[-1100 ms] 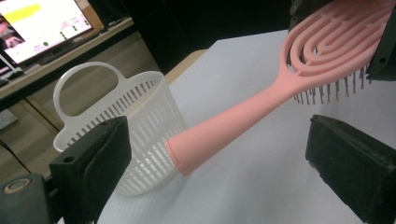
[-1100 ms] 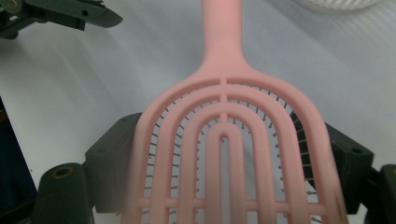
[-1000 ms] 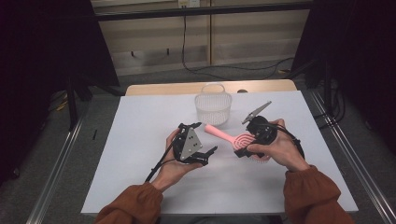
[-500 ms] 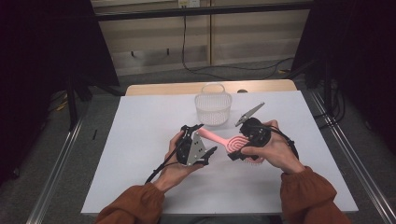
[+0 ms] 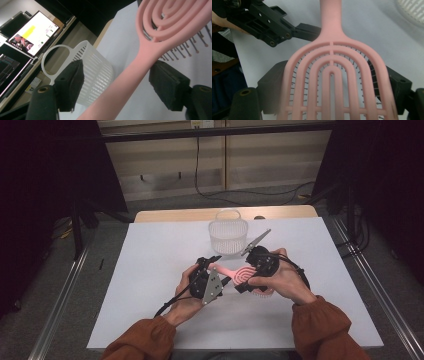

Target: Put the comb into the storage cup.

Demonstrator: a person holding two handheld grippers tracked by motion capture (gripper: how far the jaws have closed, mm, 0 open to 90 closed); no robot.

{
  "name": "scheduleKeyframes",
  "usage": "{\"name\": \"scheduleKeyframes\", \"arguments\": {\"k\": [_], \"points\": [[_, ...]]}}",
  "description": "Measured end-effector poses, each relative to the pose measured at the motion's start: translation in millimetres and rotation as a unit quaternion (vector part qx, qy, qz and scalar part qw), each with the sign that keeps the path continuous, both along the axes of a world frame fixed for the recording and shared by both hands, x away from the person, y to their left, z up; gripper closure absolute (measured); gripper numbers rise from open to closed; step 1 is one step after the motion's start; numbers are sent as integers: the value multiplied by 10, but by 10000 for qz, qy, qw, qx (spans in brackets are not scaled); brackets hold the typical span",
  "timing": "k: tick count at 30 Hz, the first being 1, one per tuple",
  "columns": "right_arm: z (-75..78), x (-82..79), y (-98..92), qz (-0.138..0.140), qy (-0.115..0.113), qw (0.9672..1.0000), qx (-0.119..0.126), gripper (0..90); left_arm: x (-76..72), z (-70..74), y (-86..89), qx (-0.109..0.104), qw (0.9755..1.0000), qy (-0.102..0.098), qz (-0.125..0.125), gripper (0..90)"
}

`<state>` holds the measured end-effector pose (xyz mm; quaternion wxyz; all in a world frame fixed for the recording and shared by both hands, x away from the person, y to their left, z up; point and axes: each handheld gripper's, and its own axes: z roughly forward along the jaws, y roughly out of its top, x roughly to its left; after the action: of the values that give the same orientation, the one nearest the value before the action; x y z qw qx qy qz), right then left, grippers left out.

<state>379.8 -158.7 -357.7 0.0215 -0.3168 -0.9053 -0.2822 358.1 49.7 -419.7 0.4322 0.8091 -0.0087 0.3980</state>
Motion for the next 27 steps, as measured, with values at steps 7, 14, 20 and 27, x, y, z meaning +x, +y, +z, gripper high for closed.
{"name": "scheduleKeyframes", "arguments": {"k": [7, 14, 20, 27], "points": [[68, 24, 86, 53, -38, 10000, 1, 204, -13, -8, 25, 142, 9999, -90, 1, 321], [32, 47, 146, 71, 54, 9999, -101, 203, -22, -3, 35, 243, 9995, -224, 19, 394], [34, 72, 184, 86, 77, 9999, -100, 204, -46, -15, 38, 352, 9987, -373, 8, 475], [51, 85, 214, 85, 85, 9999, -109, 203, -87, -36, 20, 522, 9971, -552, -41, 591]]}}
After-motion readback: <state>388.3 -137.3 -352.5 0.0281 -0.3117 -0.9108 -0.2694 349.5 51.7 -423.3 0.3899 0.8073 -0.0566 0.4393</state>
